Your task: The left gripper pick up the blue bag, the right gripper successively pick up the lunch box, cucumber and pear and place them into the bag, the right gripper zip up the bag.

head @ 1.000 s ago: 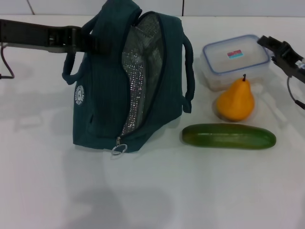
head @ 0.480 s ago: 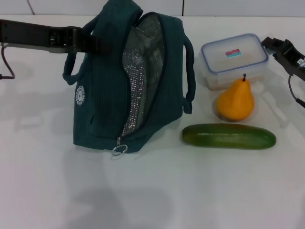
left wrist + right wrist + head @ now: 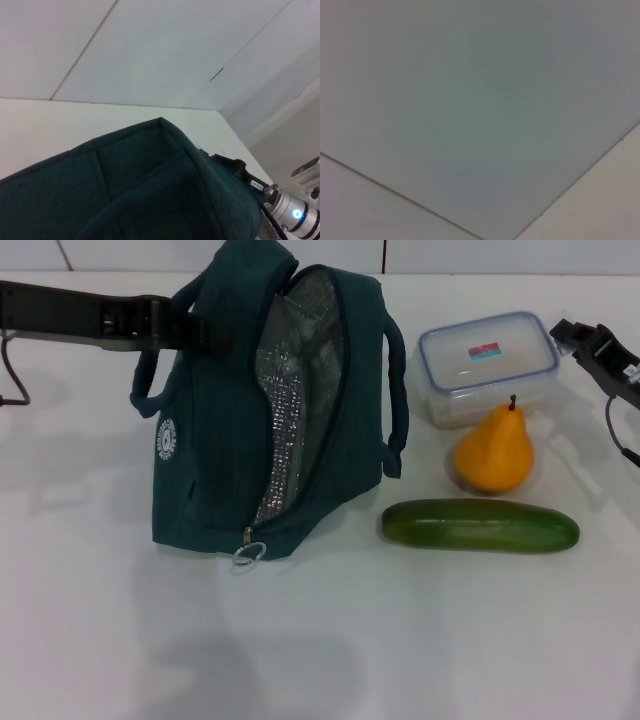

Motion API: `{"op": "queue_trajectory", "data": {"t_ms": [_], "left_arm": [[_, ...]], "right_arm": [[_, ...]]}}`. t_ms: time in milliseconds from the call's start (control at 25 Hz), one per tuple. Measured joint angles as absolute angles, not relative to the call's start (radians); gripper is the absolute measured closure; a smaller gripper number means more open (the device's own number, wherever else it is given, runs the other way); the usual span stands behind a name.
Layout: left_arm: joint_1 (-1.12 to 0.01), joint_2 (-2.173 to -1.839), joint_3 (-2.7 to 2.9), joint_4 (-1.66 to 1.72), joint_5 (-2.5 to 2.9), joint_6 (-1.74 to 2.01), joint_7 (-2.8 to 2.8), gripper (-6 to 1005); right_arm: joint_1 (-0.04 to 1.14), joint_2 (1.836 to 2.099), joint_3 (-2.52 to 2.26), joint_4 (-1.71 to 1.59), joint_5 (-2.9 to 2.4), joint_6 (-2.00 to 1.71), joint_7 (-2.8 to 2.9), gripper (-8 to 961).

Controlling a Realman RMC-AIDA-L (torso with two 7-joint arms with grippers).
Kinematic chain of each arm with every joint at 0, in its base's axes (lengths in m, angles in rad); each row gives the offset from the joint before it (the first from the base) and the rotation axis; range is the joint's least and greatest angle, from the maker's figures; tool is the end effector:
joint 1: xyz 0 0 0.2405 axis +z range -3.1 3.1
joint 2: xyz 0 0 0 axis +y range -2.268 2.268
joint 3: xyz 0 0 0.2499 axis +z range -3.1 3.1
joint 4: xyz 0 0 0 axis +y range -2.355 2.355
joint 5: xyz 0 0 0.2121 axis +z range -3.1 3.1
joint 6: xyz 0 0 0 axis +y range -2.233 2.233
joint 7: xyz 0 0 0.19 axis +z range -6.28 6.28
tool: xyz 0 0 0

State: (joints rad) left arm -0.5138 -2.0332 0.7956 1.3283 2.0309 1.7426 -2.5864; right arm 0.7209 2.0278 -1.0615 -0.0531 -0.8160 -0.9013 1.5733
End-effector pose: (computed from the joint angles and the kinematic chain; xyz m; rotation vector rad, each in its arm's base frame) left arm -0.1748 0.3601 0.0633 -2.4986 -1.4404 -0.5702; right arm 0.2711 0.4475 -0.0456 -1.6289 1.5999 1.1606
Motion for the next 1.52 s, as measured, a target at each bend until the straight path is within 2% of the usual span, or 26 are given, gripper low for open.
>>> {"op": "queue_trajectory", "data": {"t_ms": [280,1520], "left_arm": [[-0.514,-2.032,0.795,1.327,2.031,1.743,-2.586,955],[-0.525,-2.022,0.791,1.262,2.023,1.735,-2.560,955]], "right_arm": [[0.719,2.028,-1.061,-0.055,-0.815,-0.924,1.550,858],[0.598,2.028,-1.049,-0.071,-0.570,-1.305,1.436,830]]}}
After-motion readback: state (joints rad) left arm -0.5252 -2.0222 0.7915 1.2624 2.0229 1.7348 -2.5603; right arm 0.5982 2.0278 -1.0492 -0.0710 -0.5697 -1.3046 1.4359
